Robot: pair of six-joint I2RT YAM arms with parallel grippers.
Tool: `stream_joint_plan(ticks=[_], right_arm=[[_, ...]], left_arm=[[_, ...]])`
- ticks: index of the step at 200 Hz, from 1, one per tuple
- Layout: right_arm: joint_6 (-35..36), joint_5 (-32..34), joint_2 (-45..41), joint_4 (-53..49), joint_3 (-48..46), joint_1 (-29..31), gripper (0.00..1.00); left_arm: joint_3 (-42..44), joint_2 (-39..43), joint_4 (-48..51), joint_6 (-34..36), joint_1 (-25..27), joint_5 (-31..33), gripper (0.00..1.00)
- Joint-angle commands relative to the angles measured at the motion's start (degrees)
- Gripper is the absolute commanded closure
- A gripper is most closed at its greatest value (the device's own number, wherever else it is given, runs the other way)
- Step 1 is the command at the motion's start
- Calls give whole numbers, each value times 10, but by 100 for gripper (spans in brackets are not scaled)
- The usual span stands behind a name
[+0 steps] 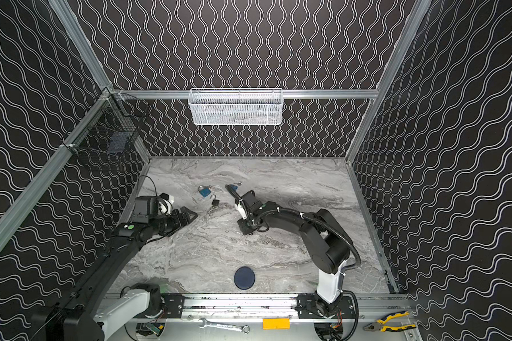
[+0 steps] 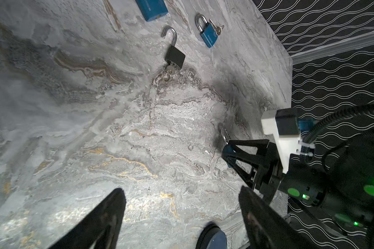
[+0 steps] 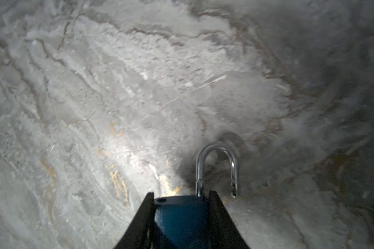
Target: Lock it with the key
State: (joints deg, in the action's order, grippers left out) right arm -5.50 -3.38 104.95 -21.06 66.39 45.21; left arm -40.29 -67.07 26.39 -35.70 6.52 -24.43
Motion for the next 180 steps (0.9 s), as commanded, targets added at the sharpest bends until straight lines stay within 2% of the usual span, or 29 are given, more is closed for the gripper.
stream_joint_plan(ticks=[1,55,100,150,180], right_arm=[[2,37,-10,5,-10,30,88],[-11,109,-3,29,-24,129,89],[-9,152,-28,82,-54,190,89],[-3,178,-81,146,-101,218,89],[4,178,-92,154,-106,223,89]], left_arm=[[21,-2,-45,-8,7,-25,14],[62,8,-66,-15,14,-34,17],[81,5,-81,-24,37,-39,18],[120,-5,-137,-58,72,-59,19],[114,-21,-165,-68,91,-67,20]])
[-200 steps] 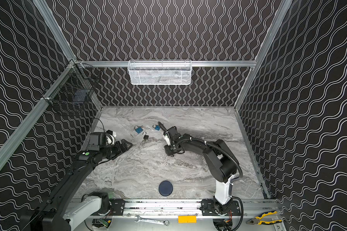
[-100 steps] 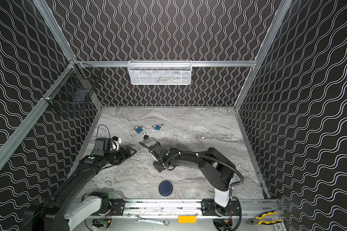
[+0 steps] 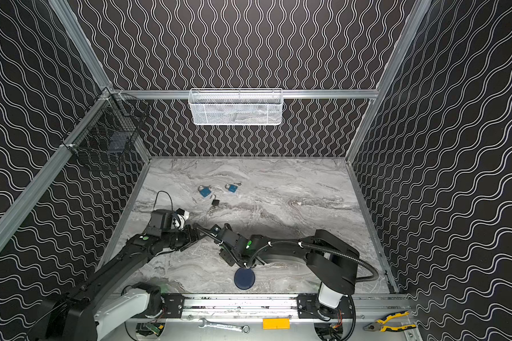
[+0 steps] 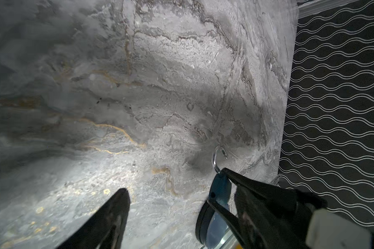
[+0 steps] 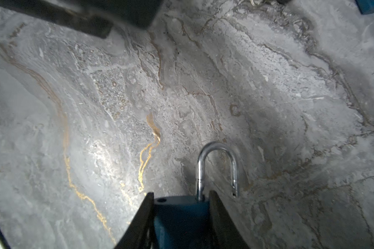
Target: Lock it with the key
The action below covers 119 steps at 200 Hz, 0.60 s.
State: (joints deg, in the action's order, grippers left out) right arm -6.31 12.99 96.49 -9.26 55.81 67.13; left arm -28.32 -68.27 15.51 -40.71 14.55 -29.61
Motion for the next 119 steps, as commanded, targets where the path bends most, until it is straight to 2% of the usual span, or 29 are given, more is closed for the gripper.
stream_joint_plan(ticks=[1,75,119], right_arm=[[13,14,-8,36,0,3,89],[31,10,-34,47,10,14,89],[29,7,-20,50,34,14,89]], left_arm=[[-6,-10,-56,-17,12,-15,20],[-23,-66,-105,-20,35,-50,21],[-20,-71,-140,-33,51,-68,21]])
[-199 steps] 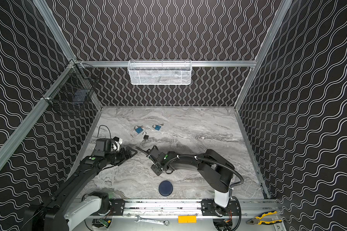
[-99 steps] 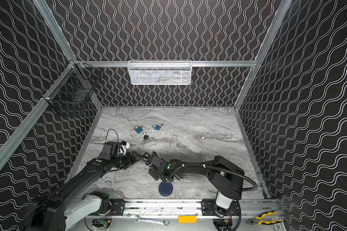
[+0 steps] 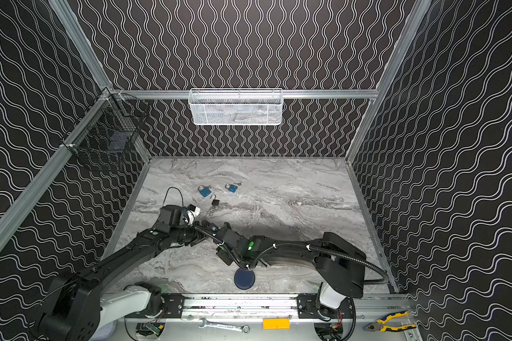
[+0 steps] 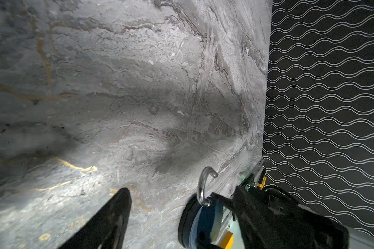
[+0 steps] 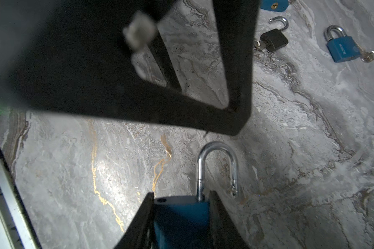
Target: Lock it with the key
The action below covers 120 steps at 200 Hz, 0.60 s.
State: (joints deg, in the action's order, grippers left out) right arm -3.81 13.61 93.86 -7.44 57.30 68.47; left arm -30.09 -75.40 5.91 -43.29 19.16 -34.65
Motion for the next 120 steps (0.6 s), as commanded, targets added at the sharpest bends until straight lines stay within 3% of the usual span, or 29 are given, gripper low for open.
stream_joint_plan(ticks=[1,71,120], right_arm=[[4,1,7,32,20,1,89],[-1,-4,28,29,55,4,89],[-1,-2,42,15,75,4,89]], left_arm=[[-2,0,-44,-8,6,-18,20],[13,2,-68,-2,9,-35,25],[13,-14,-90,-5,10,-40,38]])
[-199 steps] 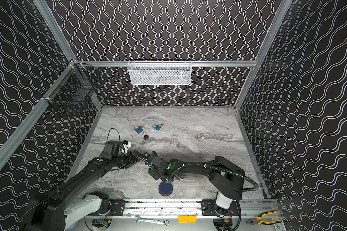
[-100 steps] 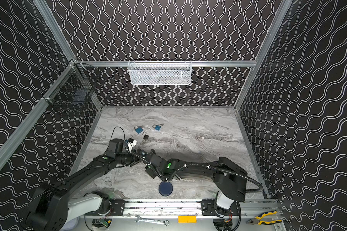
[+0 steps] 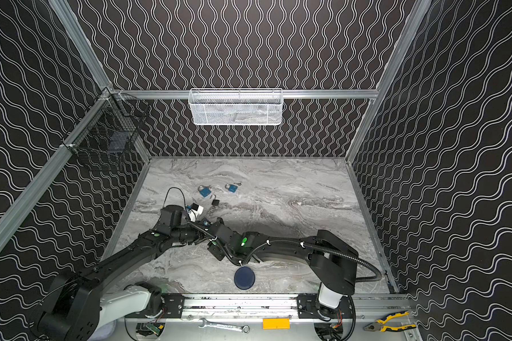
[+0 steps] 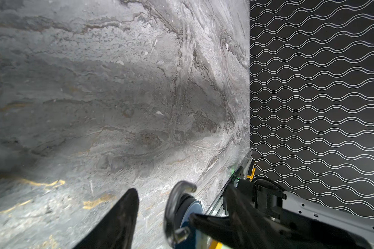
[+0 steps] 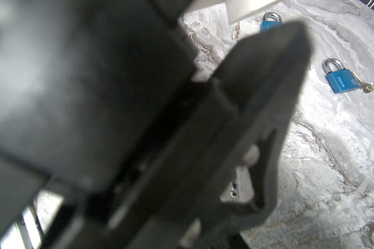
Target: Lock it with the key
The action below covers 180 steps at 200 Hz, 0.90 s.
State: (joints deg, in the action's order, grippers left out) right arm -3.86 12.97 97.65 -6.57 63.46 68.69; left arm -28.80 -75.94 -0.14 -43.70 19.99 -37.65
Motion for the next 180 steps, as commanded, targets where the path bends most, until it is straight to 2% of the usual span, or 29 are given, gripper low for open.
stream_joint_plan(ticks=[1,144,180], right_arm=[[0,4,5,6,14,1,89],[-7,7,10,4,14,2,88],[-7,3,9,6,13,2,88]], left_arm=[[0,-9,-30,0,1,-11,38],[-7,11,4,13,0,22,77],[-12,12,12,13,0,33,79]])
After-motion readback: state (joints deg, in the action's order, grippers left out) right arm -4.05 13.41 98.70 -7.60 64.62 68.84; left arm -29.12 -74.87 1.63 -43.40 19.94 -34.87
